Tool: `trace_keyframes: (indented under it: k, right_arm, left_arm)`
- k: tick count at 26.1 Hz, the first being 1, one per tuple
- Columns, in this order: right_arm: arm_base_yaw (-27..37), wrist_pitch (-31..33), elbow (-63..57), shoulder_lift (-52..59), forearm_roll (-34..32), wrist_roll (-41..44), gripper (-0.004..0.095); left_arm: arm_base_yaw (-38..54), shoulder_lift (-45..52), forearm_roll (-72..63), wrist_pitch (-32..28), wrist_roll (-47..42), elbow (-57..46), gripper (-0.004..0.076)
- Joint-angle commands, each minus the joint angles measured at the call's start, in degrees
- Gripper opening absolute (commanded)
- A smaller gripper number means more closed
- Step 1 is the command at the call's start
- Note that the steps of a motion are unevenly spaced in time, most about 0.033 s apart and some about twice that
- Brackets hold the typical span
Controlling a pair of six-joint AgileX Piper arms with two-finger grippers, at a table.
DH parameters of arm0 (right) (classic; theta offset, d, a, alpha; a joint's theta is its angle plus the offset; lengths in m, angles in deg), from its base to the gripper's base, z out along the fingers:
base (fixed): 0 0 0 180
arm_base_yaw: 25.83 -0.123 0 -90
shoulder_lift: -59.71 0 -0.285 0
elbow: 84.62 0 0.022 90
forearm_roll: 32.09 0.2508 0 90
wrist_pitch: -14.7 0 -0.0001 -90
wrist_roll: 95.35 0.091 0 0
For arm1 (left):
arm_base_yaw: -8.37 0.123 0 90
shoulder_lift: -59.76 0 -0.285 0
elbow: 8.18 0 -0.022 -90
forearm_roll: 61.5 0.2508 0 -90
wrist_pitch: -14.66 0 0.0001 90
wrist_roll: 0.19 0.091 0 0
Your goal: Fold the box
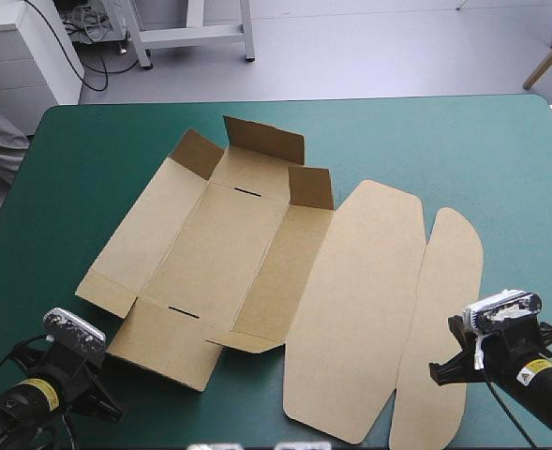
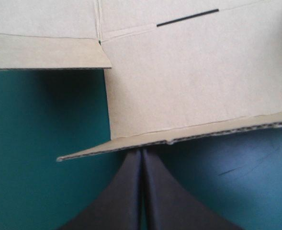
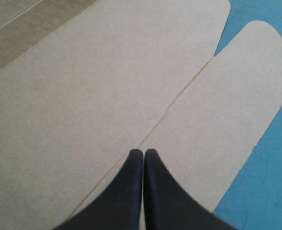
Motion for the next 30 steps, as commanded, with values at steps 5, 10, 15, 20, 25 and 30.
trace_keyframes:
  k: [5,10,15,20,25,30]
  right_arm:
    - [-0.09,1.69,11.25,-0.17,0.7,-0.16,-0.0014]
    - [-0.09,2.79,15.72,-0.44,2.16,0.08,-0.0014]
    - [-0.09,4.56,17.66,-3.79,2.98,-0.37,0.001]
    - [-0.09,8.53,20.16,-10.43,2.98,-1.52,0.0254]
    - [-0.09,7.0,21.68,-16.06,2.98,-2.74,0.0524]
    - [-0.09,7.7,25.2,-20.86,2.98,-4.53,0.0559]
  left_arm:
    - [-0.07,-0.47,0.84,-3.03,-0.62,8.76,-0.001]
    - [-0.07,-0.47,0.34,-3.35,-5.53,11.16,-0.001]
    - [-0.07,-2.13,2.8,-4.22,-8.95,13.4,-0.001]
    - [-0.07,-8.09,5.01,-3.58,-8.95,17.9,-0.001]
    - [-0.07,-17.78,7.31,-2.09,-8.56,22.41,-0.001]
    - [-0.07,-25.12,9.75,-4.25,-8.67,24.7,-0.001]
